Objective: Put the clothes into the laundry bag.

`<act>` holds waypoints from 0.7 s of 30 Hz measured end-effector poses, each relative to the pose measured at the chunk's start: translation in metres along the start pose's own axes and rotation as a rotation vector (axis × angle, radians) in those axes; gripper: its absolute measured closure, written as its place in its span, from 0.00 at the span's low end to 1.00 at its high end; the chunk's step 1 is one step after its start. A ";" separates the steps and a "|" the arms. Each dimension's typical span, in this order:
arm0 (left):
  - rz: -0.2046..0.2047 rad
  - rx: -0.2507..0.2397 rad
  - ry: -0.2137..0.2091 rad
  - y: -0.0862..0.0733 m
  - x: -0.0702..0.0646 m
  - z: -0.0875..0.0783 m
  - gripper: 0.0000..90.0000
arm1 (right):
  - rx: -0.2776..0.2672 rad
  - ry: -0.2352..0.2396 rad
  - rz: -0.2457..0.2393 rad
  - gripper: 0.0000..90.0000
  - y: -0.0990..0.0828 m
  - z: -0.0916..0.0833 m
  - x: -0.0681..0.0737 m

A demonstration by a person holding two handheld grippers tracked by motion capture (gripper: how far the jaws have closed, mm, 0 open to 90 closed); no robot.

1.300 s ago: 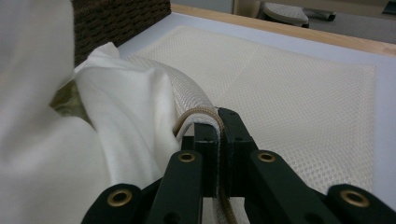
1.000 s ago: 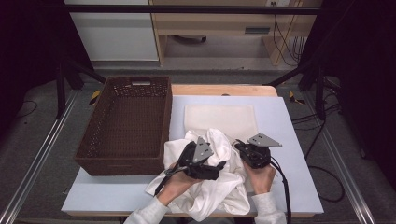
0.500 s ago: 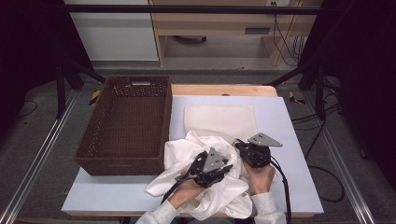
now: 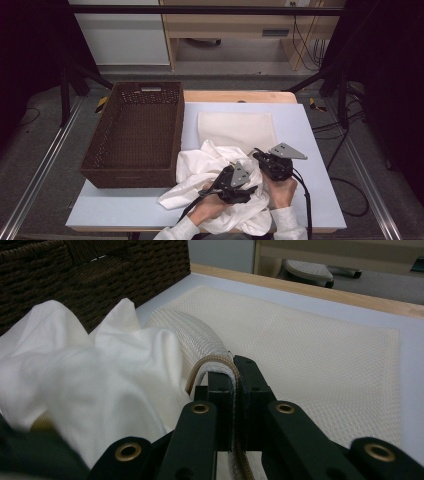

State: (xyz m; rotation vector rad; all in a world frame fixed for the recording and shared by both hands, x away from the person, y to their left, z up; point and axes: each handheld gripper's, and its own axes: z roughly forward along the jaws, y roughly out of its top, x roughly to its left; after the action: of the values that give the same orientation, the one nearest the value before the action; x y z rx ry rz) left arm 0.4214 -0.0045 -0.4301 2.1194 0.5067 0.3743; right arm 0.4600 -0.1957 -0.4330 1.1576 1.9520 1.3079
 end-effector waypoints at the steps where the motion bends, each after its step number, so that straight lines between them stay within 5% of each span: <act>1: 0.006 -0.015 0.033 0.001 0.004 -0.010 0.35 | 0.002 -0.001 0.000 0.96 0.000 0.000 0.000; 3: 0.007 -0.039 0.084 0.002 0.014 -0.027 0.27 | 0.003 -0.002 -0.004 0.96 -0.001 0.000 0.000; 6: -0.057 -0.021 0.133 -0.004 0.039 -0.035 0.23 | 0.005 -0.002 -0.005 0.96 -0.001 0.001 0.001; 9: -0.079 0.079 0.147 -0.021 0.053 -0.017 0.25 | 0.007 0.001 -0.006 0.96 -0.001 0.001 0.002; 12: -0.129 0.097 0.093 -0.035 0.058 0.000 0.26 | 0.014 0.007 -0.010 0.96 -0.001 0.003 0.003; 13: -0.150 0.078 0.077 -0.038 0.059 0.002 0.39 | 0.020 0.008 -0.016 0.96 -0.002 0.004 0.003; 14: -0.151 0.075 0.075 -0.039 0.059 0.002 0.39 | 0.020 0.008 -0.016 0.96 -0.002 0.004 0.003; 16: -0.128 0.067 0.087 -0.038 0.055 0.000 0.64 | 0.026 0.004 -0.021 0.96 -0.002 0.005 0.004; 17: -0.116 0.059 0.105 -0.037 0.053 -0.003 0.64 | 0.026 0.004 -0.021 0.96 -0.002 0.005 0.004; 18: -0.103 0.039 0.120 -0.034 0.049 -0.008 0.77 | 0.022 0.004 -0.013 0.96 -0.002 0.005 0.004; 21: -0.099 -0.030 0.128 -0.028 0.042 -0.022 0.82 | 0.020 0.005 -0.008 0.96 -0.002 0.005 0.004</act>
State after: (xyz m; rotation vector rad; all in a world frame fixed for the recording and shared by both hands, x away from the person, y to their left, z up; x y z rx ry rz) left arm 0.4417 0.0460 -0.4379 2.0413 0.6732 0.4607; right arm 0.4608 -0.1900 -0.4363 1.1559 1.9752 1.2918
